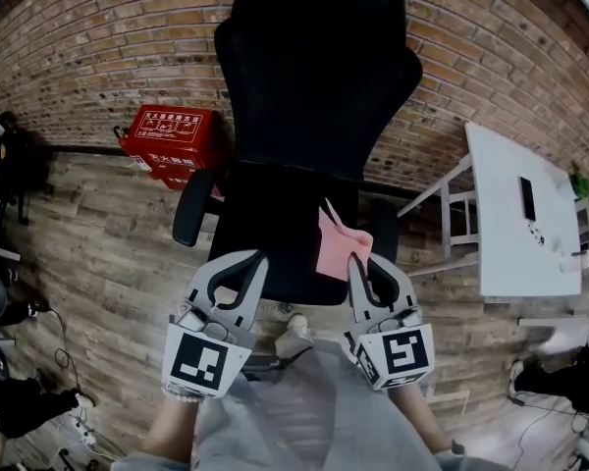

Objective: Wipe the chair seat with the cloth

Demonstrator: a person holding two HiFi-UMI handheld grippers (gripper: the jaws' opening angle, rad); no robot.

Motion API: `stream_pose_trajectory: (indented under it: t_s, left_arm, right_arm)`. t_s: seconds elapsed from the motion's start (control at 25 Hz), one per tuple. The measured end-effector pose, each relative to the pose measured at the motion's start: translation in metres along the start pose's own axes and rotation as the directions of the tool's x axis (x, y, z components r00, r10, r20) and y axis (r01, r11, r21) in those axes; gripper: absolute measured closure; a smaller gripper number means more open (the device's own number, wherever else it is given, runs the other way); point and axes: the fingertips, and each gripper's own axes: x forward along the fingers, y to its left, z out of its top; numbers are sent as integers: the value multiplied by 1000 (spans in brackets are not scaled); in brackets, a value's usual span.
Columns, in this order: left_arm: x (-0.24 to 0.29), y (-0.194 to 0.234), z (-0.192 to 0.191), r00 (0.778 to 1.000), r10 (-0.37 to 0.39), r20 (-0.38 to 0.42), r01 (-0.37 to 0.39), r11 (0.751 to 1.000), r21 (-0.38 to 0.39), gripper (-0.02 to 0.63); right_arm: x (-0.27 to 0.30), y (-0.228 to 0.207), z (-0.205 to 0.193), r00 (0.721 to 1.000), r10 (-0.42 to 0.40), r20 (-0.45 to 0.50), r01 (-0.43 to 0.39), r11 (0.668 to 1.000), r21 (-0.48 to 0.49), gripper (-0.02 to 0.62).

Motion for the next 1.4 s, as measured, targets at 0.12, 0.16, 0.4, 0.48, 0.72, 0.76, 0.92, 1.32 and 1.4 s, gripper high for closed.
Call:
stream_pose_trajectory:
  t_s: [0.12, 0.16, 0.4, 0.48, 0.72, 0.76, 0.92, 1.32, 1.4]
  left_arm:
    - [10, -4, 1, 1000, 23, -18, -24, 1000, -11, 588]
    - [13, -6, 1, 999, 27, -25, -28, 1000, -13, 588]
    - [30, -10, -3, 998, 39, -44, -39, 999, -17, 588]
    - [34, -10, -5, 998, 35, -48, -36, 999, -10, 588]
    - [48, -3, -13, 998, 28, -54, -28, 1000, -11, 588]
    - [50, -2, -15, 998, 26, -55, -27, 1000, -14, 588]
    - [58, 7, -23, 998, 11, -58, -13, 999, -32, 588]
    - [89, 46, -50, 996, -47, -80, 46, 999, -14, 588]
    - [95, 56, -59, 994, -56, -92, 55, 998, -14, 588]
  right_arm:
    - [2, -13, -5, 1000, 25, -12, -24, 1000, 5, 543]
    - [2, -17, -7, 999, 31, -18, -31, 1000, 5, 543]
    - [8, -32, -21, 998, 49, -36, -49, 999, 15, 543]
    - [11, -35, -23, 998, 54, -33, -54, 998, 21, 543]
    - [23, -43, -27, 998, 51, -25, -50, 998, 25, 543]
    - [25, -44, -27, 999, 47, -26, -47, 999, 26, 543]
    - [36, -44, -31, 999, 33, -35, -32, 999, 32, 543]
    - [87, -45, -50, 996, -3, -86, 7, 999, 52, 543]
    - [101, -43, -55, 995, -3, -98, 9, 998, 56, 543]
